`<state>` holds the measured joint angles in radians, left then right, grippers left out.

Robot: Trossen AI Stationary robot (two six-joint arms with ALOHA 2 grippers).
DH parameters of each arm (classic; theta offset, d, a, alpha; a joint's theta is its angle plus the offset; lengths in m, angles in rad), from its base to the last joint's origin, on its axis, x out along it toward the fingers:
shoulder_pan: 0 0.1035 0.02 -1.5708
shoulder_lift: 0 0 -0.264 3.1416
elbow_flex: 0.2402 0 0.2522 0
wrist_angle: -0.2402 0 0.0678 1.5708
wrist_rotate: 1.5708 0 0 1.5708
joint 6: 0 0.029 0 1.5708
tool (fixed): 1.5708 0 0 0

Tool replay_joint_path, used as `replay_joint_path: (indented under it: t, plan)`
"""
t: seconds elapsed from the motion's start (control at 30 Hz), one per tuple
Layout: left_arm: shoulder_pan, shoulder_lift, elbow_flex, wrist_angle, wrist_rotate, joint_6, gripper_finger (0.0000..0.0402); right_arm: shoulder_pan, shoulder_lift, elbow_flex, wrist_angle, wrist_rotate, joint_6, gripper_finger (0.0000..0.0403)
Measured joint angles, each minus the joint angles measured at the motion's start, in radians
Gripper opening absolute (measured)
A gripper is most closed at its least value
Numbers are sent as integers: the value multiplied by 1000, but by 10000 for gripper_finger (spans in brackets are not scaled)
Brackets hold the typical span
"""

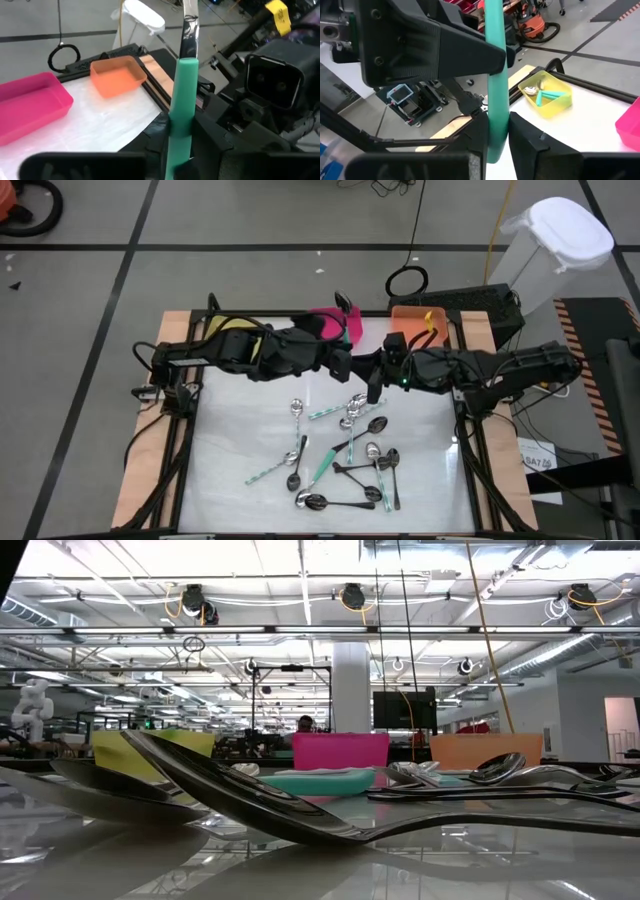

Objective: Sort silverware by color (type)
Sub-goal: Put the light green spoon into the yellow bin

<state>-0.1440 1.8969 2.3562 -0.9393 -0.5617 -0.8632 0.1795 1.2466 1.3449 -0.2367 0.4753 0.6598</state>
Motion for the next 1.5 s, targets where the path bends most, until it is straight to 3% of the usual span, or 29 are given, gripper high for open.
replay_joint_path:
  t: [0.33, 0.6, 0.8, 0.93, 1.13, 1.3, 1.5]
  plan:
    - [5, -60, 0, -139, 181, 37, 182, -4, -33, -1, 52, -7, 11, 44]
    - [6, -177, 0, -172, 280, 236, 190, -19, -57, 0, 64, -81, 24, 44]
    - [5, -238, 0, -173, 280, 558, 191, -42, -58, 0, 97, -214, 44, 44]
    - [3, -251, 1, -165, 280, 675, 191, -58, -58, 0, 99, -273, 47, 44]
    - [15, -244, -1, -155, 325, 551, 191, -104, -58, 0, 99, -420, 45, 44]
    - [33, -226, -2, -119, 428, 498, 191, -157, -58, 0, 103, -556, 36, 44]
    - [59, -205, 1, -30, 435, 360, 191, -219, -50, 0, 188, -694, 35, 44]
